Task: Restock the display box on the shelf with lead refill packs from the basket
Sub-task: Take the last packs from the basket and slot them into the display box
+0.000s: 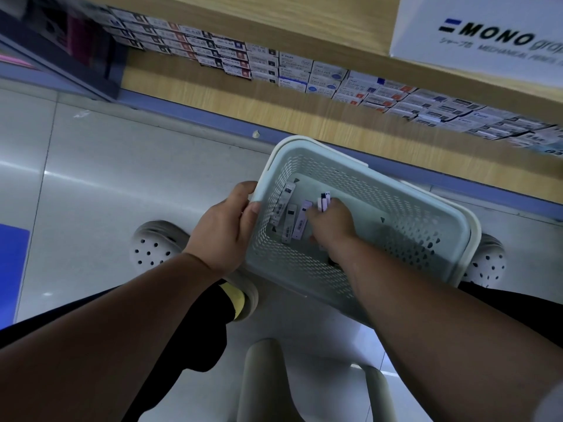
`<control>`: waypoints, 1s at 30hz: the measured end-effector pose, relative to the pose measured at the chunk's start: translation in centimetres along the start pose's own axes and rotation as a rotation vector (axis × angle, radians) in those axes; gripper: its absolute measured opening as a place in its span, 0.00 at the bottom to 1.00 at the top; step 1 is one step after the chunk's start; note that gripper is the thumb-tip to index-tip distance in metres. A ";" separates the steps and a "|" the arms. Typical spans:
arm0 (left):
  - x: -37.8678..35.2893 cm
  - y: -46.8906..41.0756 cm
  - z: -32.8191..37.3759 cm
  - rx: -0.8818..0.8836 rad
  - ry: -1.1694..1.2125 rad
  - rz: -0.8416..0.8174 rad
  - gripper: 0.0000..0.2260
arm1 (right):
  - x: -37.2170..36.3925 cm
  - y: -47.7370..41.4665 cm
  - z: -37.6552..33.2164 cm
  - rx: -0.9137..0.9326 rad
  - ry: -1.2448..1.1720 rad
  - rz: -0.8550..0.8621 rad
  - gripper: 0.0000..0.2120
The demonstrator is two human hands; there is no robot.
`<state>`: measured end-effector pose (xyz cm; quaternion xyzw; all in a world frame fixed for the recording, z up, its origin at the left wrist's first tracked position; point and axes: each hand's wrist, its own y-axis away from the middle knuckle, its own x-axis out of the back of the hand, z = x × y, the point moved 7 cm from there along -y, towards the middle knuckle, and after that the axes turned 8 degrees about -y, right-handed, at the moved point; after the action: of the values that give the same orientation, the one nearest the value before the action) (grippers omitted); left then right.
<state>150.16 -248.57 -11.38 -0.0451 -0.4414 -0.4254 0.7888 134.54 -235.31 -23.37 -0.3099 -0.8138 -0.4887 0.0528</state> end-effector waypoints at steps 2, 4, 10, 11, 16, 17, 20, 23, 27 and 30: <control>-0.1 0.0 -0.1 0.006 0.002 0.000 0.19 | -0.4 0.3 -0.2 -0.044 -0.020 0.025 0.13; -0.1 0.0 -0.2 0.015 0.005 0.001 0.18 | -1.1 0.9 -0.3 -0.088 -0.021 0.010 0.18; -0.4 0.2 0.0 0.021 0.037 0.009 0.18 | -3.1 1.9 -0.7 -0.170 -0.093 -0.070 0.27; -0.4 0.2 0.1 0.020 0.039 0.013 0.18 | -3.6 2.1 -0.7 -0.161 -0.088 -0.074 0.27; -0.5 0.3 0.1 0.026 0.047 0.017 0.17 | -3.4 2.3 -1.5 -0.076 0.104 0.053 0.24; -0.5 0.3 0.1 0.024 0.047 0.015 0.18 | -3.4 2.1 -1.4 -0.089 0.093 0.050 0.25; -0.4 0.3 0.1 0.018 0.054 0.016 0.19 | -3.3 2.0 -1.2 -0.113 0.029 0.031 0.28; -0.4 0.3 0.2 0.009 0.065 0.020 0.20 | -3.3 1.5 -0.3 -0.149 -0.030 0.043 0.26; -0.5 0.2 0.0 0.013 0.073 0.018 0.20 | -3.4 1.3 0.0 -0.150 -0.100 0.093 0.17; -0.6 0.1 0.0 0.008 0.065 0.010 0.18 | -3.5 1.7 -0.1 -0.173 -0.225 0.141 0.07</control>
<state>150.10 -248.10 -11.81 -0.0300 -0.4169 -0.4210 0.8050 138.30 -236.44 -23.43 -0.4226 -0.7455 -0.5144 -0.0314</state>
